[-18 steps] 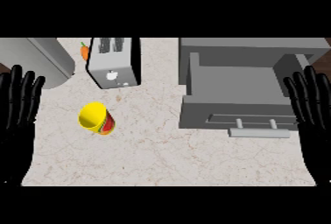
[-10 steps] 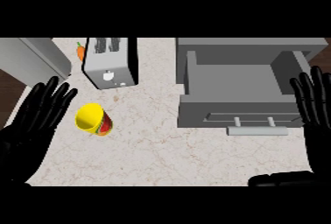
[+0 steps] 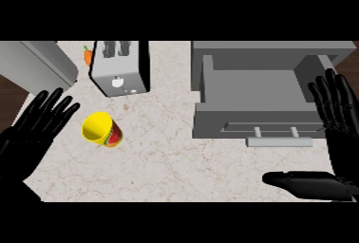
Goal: Pick up the cup, place it into the drawer and close the drawer
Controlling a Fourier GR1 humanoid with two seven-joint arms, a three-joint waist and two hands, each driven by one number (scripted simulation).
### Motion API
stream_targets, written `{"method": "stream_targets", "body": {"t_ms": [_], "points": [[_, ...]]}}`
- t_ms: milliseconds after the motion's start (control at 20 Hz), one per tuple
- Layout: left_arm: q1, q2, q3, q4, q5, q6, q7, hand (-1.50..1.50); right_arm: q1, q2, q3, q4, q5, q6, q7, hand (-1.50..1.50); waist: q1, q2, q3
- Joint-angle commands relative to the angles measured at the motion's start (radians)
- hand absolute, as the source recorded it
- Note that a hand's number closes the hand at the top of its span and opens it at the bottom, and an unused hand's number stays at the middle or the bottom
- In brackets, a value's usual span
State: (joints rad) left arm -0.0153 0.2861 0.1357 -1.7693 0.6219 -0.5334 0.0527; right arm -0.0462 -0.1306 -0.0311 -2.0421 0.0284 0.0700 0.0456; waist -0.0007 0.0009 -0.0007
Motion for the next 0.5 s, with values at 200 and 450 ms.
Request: {"method": "stream_targets", "body": {"t_ms": [200, 450], "points": [[-0.109, -0.006, 0.062, 0.27, -0.161, -0.034, -0.11, -1.5, -0.02, -0.014, -0.036, 0.05, -0.021, 0.035, -0.035, -1.5, -0.004, 0.001, 0.0], [-0.099, 0.024, 0.101, 0.454, -0.29, -0.08, -0.252, -1.5, -0.029, -0.024, -0.055, 0.033, -0.029, 0.042, -0.02, -1.5, -0.004, 0.001, 0.0]]}}
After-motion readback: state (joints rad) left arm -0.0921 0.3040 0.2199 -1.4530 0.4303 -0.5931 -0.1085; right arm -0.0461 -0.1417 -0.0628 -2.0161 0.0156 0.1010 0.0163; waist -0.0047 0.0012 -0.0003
